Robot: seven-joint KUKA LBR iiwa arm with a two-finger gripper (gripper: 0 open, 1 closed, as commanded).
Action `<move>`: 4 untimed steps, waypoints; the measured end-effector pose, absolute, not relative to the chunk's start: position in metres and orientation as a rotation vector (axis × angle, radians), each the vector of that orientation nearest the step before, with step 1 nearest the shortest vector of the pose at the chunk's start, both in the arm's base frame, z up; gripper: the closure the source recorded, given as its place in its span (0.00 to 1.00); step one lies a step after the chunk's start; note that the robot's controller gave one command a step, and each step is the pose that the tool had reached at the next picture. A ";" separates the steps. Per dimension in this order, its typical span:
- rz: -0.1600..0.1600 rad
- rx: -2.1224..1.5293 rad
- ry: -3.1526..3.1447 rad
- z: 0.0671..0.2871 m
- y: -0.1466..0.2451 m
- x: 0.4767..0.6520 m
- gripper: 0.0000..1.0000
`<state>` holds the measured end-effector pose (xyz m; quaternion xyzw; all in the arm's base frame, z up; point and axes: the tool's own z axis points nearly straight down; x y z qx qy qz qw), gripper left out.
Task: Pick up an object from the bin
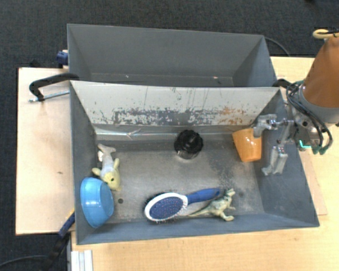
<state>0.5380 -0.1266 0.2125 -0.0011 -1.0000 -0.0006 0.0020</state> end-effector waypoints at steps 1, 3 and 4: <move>-0.002 0.105 -3.133 0.068 0.000 0.532 0.00; -0.001 0.395 -3.117 0.101 0.018 0.509 0.00; -0.003 1.243 -2.882 0.071 0.033 0.492 0.00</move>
Offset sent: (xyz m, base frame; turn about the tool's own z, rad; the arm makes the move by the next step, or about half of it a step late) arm -0.0049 0.1237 -0.1425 -0.0631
